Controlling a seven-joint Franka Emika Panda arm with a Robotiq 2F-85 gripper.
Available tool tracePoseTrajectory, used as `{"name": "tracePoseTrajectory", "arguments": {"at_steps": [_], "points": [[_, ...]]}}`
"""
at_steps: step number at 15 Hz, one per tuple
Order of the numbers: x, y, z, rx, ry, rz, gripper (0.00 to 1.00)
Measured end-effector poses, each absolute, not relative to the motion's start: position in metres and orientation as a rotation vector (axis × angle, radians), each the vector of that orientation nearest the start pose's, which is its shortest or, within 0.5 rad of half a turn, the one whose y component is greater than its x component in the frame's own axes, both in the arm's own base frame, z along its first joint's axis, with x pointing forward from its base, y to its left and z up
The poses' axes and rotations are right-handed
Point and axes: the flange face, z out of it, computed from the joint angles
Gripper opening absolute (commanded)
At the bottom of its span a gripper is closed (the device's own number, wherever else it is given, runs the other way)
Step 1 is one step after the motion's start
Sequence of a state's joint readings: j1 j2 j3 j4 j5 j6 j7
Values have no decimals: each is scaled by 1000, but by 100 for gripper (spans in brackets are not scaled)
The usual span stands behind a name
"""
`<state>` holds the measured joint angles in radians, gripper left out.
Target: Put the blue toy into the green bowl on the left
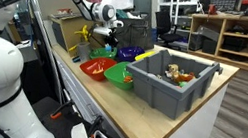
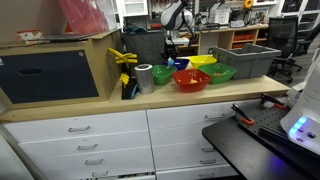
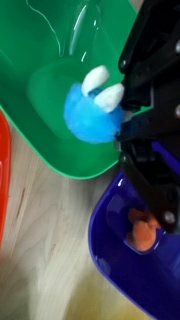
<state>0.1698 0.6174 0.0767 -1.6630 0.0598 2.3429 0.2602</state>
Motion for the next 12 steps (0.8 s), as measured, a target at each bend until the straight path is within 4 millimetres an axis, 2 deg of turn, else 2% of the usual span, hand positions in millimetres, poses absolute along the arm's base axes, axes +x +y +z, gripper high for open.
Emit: {"name": "tracePoseTrajectory", "arguments": {"at_steps": [4, 5, 6, 7, 12], "points": [[685, 198, 238, -3000, 61, -65, 4], [688, 205, 234, -2989, 56, -63, 7], [690, 212, 231, -2977, 54, -60, 41], [692, 216, 228, -2967, 53, -59, 42], [699, 219, 227, -2954, 20, -59, 78]]}}
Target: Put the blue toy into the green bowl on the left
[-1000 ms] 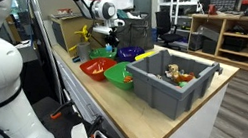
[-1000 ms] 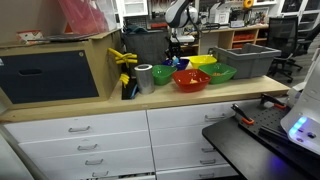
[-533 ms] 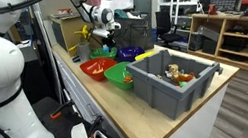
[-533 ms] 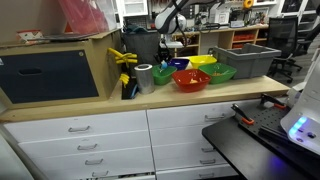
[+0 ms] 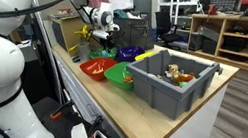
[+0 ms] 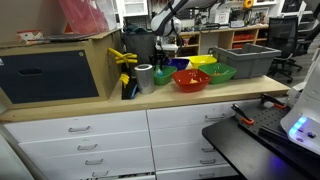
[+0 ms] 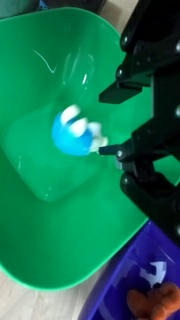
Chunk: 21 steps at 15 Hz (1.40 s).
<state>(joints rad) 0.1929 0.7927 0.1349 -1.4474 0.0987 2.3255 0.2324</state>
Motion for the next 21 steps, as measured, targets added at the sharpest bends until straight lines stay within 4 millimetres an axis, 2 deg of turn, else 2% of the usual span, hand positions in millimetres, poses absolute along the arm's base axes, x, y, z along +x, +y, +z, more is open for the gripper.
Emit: {"name": "tracePoseTrajectory", "arguments": {"at_steps": [3, 4, 12, 21], "points": [[700, 218, 231, -2957, -25, -47, 99], [700, 219, 232, -2958, -38, -40, 100], [689, 214, 255, -2994, -96, 105, 100], [677, 174, 305, -3028, -117, 301, 100]]}}
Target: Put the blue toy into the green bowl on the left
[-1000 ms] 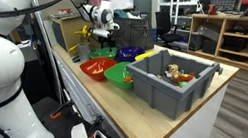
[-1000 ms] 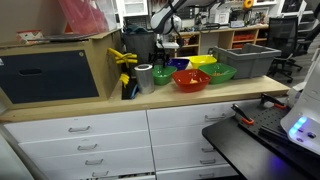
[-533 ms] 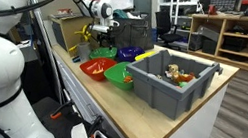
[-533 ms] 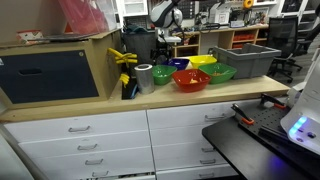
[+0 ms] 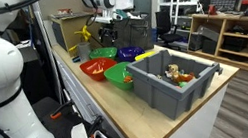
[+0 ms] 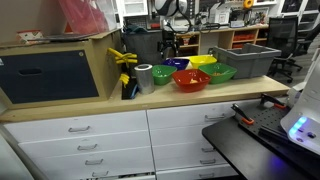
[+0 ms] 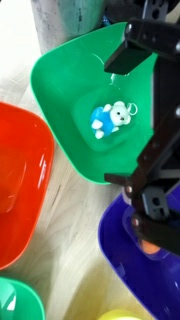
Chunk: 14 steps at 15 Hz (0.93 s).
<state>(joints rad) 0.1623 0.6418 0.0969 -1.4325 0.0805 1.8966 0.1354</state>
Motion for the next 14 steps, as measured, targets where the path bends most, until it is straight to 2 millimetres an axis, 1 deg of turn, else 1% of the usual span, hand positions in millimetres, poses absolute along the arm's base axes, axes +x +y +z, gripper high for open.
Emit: {"name": "tracePoseTrajectory", "arguments": {"at_steps": [8, 14], "points": [[652, 148, 373, -2995, -297, 467, 100], [640, 128, 400, -2961, -353, 536, 100]]}}
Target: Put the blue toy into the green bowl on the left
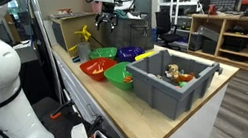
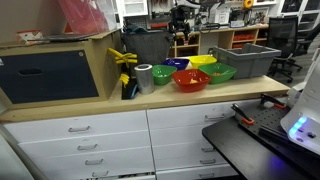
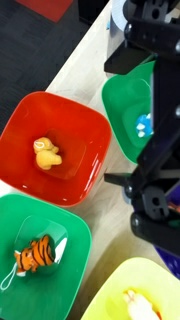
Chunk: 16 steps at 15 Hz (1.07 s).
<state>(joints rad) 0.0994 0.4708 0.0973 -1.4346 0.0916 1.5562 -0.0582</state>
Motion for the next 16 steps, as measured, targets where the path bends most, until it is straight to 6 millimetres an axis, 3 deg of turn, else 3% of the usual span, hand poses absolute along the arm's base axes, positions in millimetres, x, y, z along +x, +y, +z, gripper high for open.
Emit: {"name": "tracePoseTrajectory", "arguments": {"at_steps": [4, 9, 12, 16], "points": [[634, 110, 429, -2976, -326, 521, 100], [617, 86, 488, -3031, -289, 401, 100], [596, 75, 521, -3083, -279, 330, 100], [558, 74, 550, -3129, -264, 279, 100]]}}
